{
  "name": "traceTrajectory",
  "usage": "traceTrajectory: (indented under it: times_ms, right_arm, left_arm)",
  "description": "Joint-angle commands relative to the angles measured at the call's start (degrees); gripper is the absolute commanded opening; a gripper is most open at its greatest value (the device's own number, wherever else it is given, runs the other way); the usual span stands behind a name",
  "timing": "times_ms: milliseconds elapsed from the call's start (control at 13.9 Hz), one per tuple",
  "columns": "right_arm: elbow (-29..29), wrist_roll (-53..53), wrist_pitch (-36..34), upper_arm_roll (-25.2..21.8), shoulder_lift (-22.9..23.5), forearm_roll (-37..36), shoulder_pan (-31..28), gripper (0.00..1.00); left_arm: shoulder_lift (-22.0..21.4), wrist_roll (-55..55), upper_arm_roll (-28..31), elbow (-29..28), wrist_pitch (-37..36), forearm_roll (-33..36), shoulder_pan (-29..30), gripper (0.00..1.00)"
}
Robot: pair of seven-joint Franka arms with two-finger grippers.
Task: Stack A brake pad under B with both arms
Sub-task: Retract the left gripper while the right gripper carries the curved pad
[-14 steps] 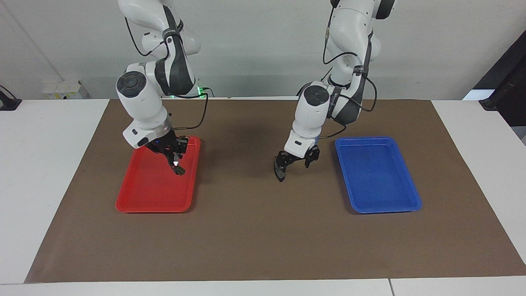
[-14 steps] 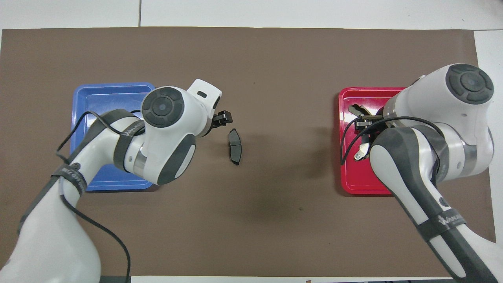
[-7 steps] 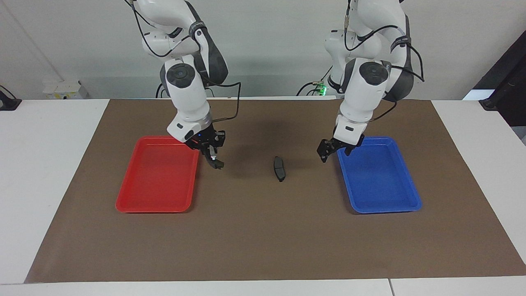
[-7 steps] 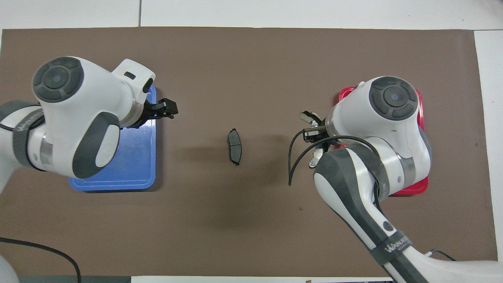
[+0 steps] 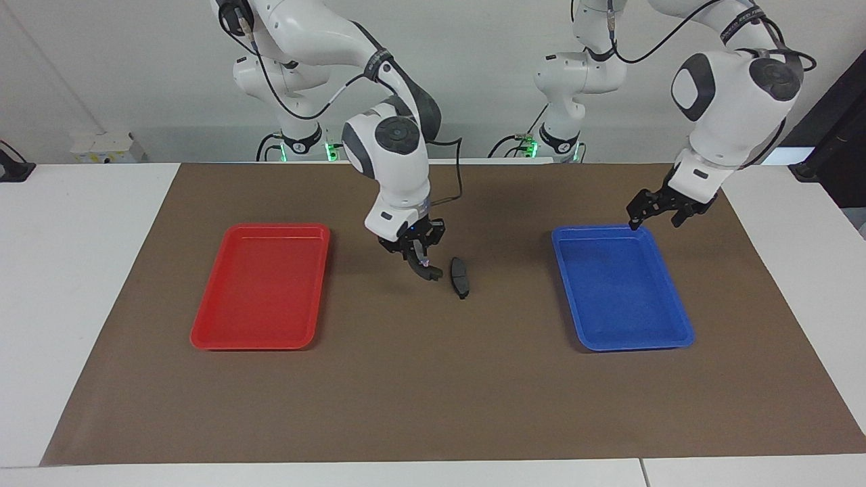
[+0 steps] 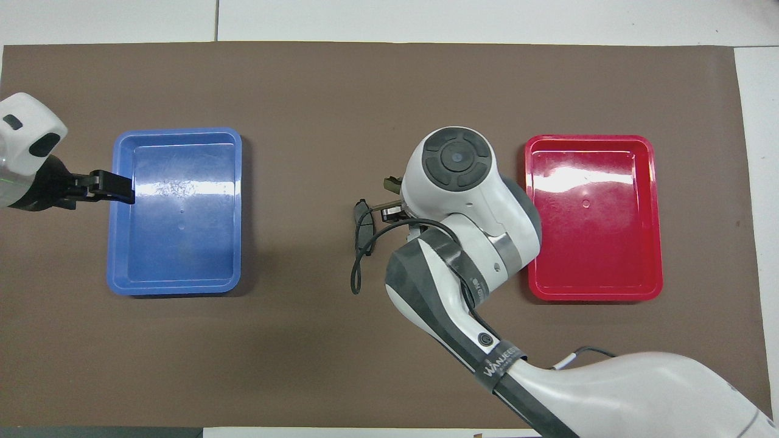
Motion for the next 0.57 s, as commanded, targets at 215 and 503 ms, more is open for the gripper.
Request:
traceTrajectory:
  times_ms: [215, 503]
  right_arm:
    - [4.26, 4.41, 5.51, 0.2, 7.53, -3.7, 4.4, 0.0]
    - [2.5, 6.44, 8.05, 0.12, 8.14, -4.23, 5.46, 0.0]
  left_arm:
    - [1.53, 7.75, -0.58, 13.44, -14.9, 2.57, 4.31, 1.0]
    - [4.17, 8.11, -0.58, 18.74, -18.08, 2.58, 5.37, 1.0]
